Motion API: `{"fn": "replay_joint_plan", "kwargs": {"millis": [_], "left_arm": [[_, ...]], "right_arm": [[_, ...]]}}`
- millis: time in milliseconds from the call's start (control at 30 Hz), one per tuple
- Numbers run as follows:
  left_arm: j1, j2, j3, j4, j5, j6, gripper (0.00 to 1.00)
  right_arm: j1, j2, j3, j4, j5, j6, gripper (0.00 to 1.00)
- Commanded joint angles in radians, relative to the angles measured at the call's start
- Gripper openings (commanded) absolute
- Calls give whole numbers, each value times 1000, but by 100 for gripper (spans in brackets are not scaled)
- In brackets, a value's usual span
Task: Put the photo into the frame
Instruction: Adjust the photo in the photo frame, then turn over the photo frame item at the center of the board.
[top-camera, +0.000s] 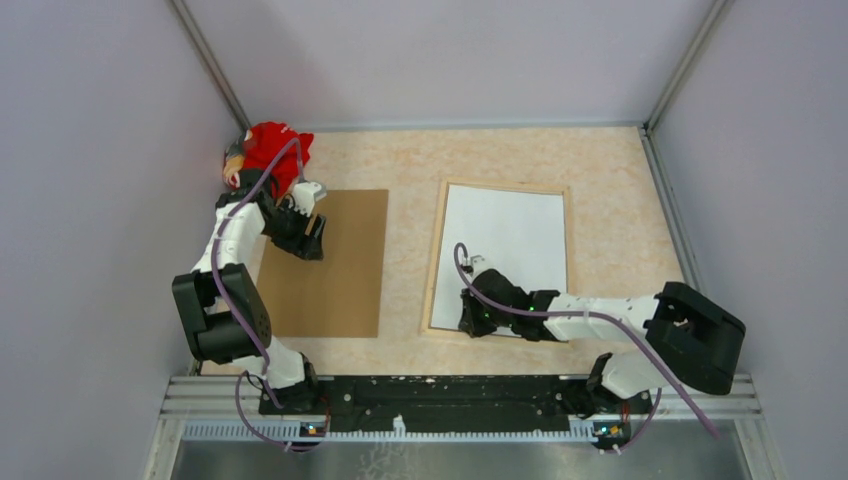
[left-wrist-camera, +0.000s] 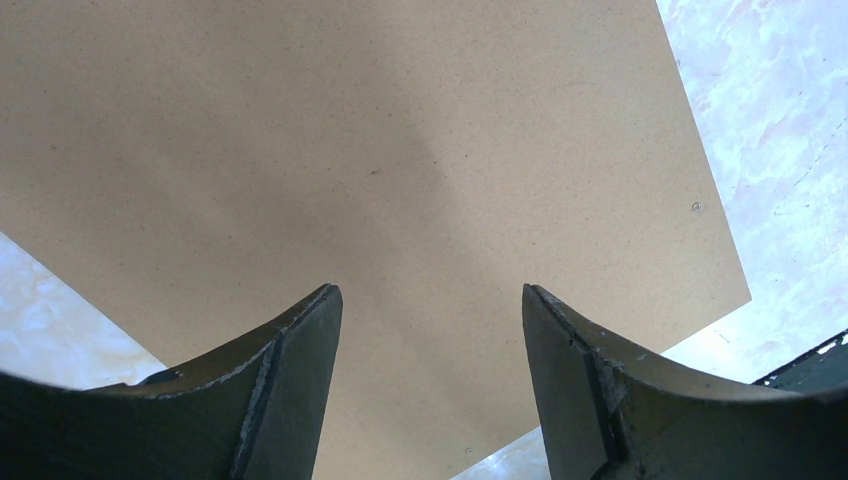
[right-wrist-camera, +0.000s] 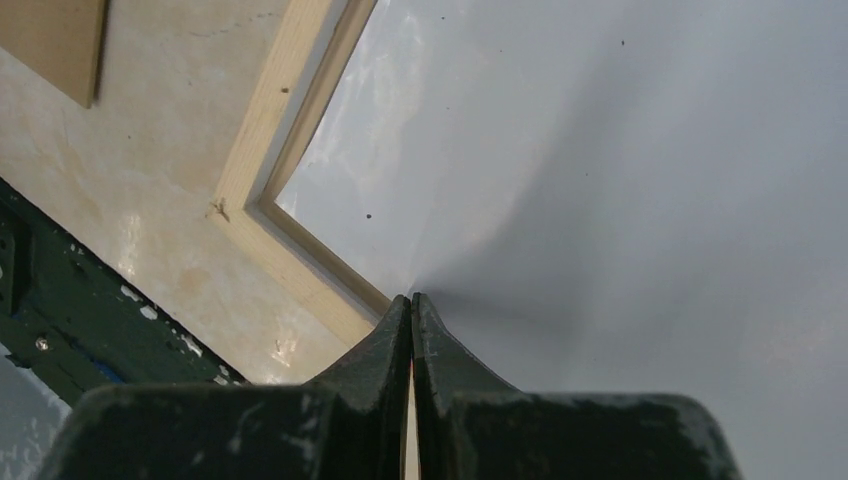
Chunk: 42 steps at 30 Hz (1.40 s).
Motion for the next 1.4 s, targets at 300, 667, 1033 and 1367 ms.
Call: {"fn": "replay_joint_plan", "kwargs": {"millis": [300,667,1033,1367], "left_arm": [[-4,-8,16,-2,2,5,73],[-3,0,37,-7,-2,-2,74],[63,74,139,59,-117,-38,78],[292,219,142,260,-330,-22,71]], "right_arm": [[-39,-51,-53,13,-19,31,0],[-49,-14,140,5,-68,-6,1],[-70,149,416,11,-55,-27,70],[-71,514,753,22,-65,52,78]]}}
